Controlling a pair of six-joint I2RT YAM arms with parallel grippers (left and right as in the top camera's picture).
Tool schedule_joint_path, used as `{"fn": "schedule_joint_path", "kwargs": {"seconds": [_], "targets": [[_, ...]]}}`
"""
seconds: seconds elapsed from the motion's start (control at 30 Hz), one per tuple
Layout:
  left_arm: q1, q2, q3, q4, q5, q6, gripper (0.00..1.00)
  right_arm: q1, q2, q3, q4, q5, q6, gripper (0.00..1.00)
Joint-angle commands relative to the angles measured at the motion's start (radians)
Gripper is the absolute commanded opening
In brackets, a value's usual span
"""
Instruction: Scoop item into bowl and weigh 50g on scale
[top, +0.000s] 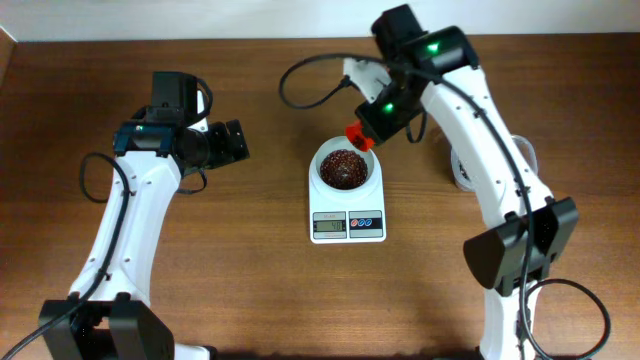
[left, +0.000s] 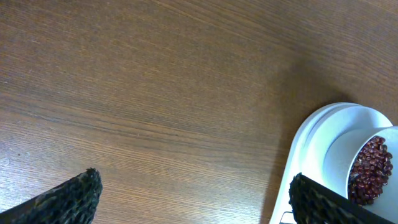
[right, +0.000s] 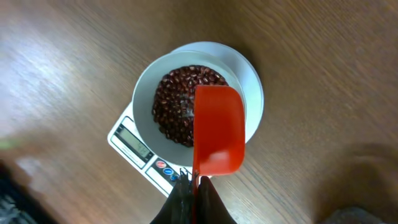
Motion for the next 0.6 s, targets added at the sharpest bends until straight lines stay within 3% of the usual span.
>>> {"fn": "schedule_joint_path", "kwargs": {"seconds": [0.0, 0.57], "targets": [[-0.003, 0.009, 0.005, 0.002, 0.007, 0.004, 0.99, -0.036, -0.037, 0.021, -0.003, -0.101, 0.007, 0.04], [-0.003, 0.009, 0.005, 0.002, 0.008, 0.004, 0.99, -0.04, -0.037, 0.021, -0.004, -0.102, 0.008, 0.04]]}}
